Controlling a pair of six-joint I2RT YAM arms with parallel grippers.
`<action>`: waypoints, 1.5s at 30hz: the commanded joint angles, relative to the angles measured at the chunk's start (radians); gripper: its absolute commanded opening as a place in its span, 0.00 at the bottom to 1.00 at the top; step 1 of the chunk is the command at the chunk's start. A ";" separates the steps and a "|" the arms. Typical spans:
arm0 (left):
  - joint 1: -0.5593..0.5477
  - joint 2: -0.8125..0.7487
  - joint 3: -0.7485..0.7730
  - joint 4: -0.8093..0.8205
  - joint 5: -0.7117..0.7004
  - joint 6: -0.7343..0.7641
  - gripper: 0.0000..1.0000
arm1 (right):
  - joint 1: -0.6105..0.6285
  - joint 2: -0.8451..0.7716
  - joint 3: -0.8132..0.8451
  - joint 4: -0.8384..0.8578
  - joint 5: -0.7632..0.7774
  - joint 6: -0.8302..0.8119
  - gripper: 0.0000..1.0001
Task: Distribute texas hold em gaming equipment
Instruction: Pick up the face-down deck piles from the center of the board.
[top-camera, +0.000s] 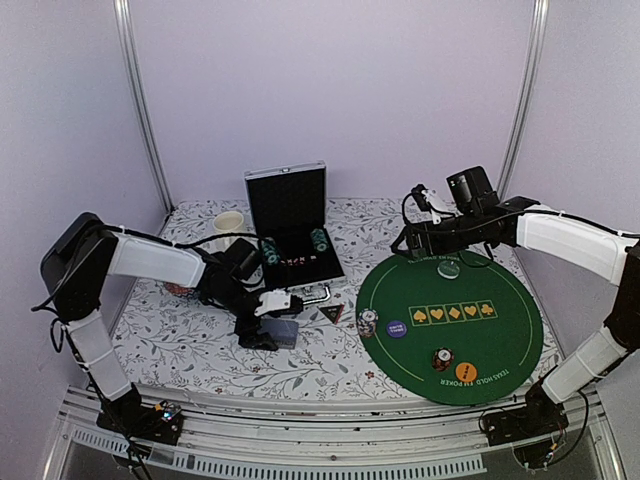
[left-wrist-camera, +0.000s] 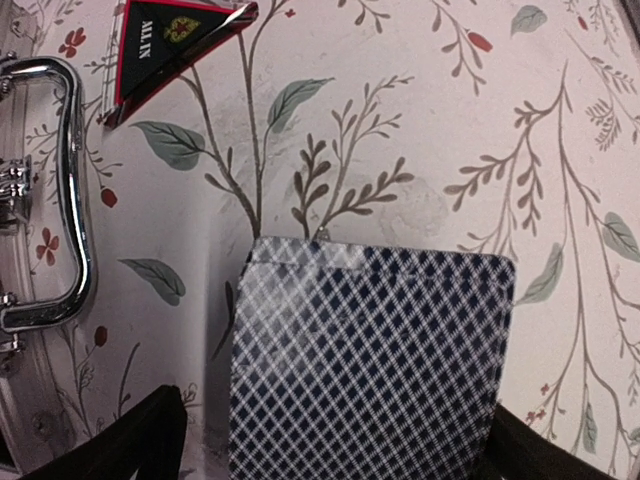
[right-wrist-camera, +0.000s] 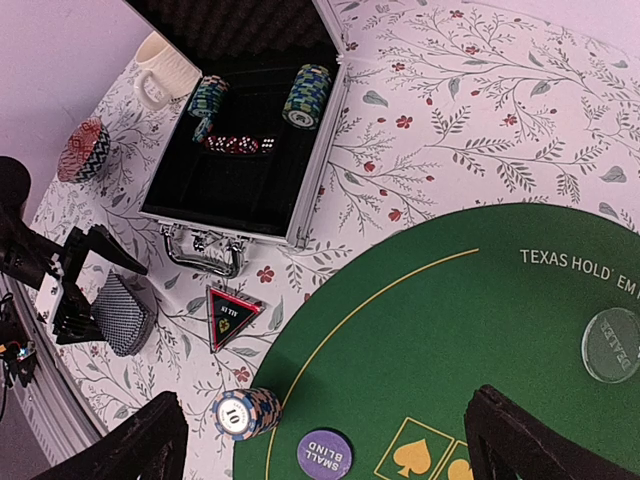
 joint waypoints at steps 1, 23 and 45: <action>-0.028 0.031 -0.003 0.009 -0.049 0.028 0.92 | -0.003 0.006 0.022 -0.003 -0.014 0.006 0.99; -0.058 0.046 -0.012 -0.030 -0.098 0.034 0.73 | -0.002 -0.008 0.020 -0.029 -0.001 0.007 0.99; -0.086 -0.238 0.069 -0.057 -0.187 0.007 0.65 | 0.008 0.002 -0.030 0.174 -0.237 0.288 0.99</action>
